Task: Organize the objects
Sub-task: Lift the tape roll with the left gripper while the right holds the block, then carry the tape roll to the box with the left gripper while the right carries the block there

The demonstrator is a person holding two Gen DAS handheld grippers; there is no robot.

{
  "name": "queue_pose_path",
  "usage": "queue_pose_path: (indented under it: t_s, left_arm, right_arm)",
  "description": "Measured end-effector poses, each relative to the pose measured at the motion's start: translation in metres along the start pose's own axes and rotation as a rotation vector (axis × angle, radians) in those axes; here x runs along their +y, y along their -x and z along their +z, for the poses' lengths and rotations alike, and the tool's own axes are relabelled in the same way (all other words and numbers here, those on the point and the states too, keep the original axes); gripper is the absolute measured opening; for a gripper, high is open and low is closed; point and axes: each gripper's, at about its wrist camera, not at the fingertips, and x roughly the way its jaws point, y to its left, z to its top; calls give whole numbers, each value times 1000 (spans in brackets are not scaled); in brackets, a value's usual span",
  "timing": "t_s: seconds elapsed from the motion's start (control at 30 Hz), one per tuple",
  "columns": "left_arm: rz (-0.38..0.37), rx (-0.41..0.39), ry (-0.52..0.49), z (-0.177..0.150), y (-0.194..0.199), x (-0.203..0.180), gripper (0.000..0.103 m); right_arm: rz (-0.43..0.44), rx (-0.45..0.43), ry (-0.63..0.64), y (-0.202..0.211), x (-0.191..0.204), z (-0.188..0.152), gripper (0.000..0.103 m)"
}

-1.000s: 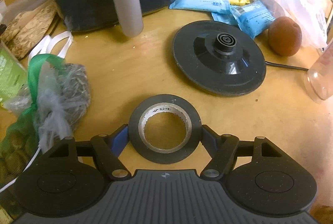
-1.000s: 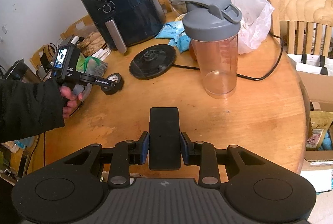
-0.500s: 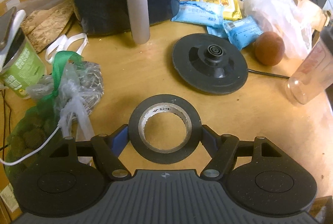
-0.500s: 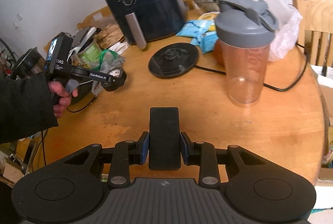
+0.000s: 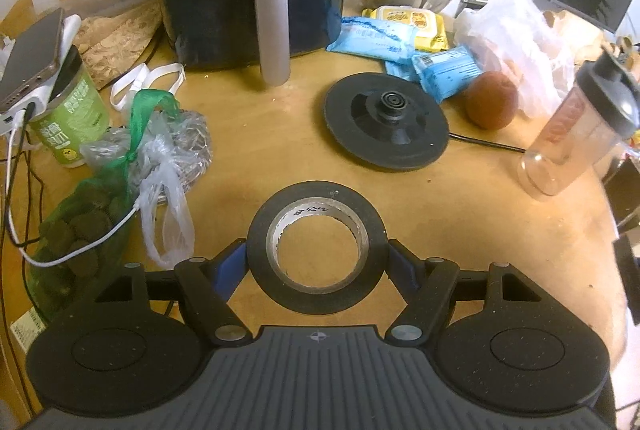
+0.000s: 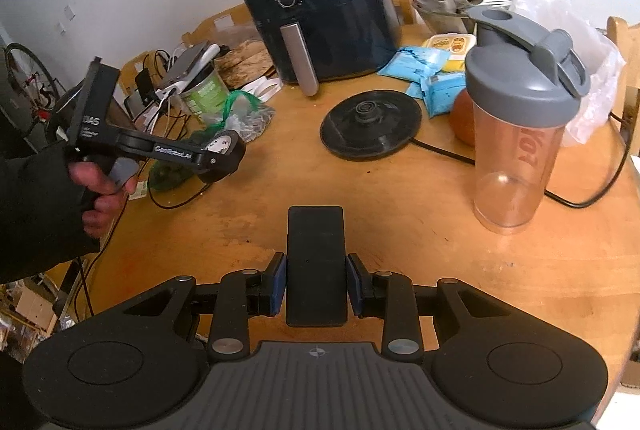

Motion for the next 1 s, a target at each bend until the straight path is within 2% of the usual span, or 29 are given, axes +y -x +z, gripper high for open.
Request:
queue_pose_path:
  t_s: [0.5,1.0]
  left_arm:
    - [-44,-4,42,-21,42,-21,72]
    - [-80,0,28,-49,76,-60,72]
  right_arm:
    - [58,12,18,5,2,-1,34]
    - [145,39,48,15,9,-19,34]
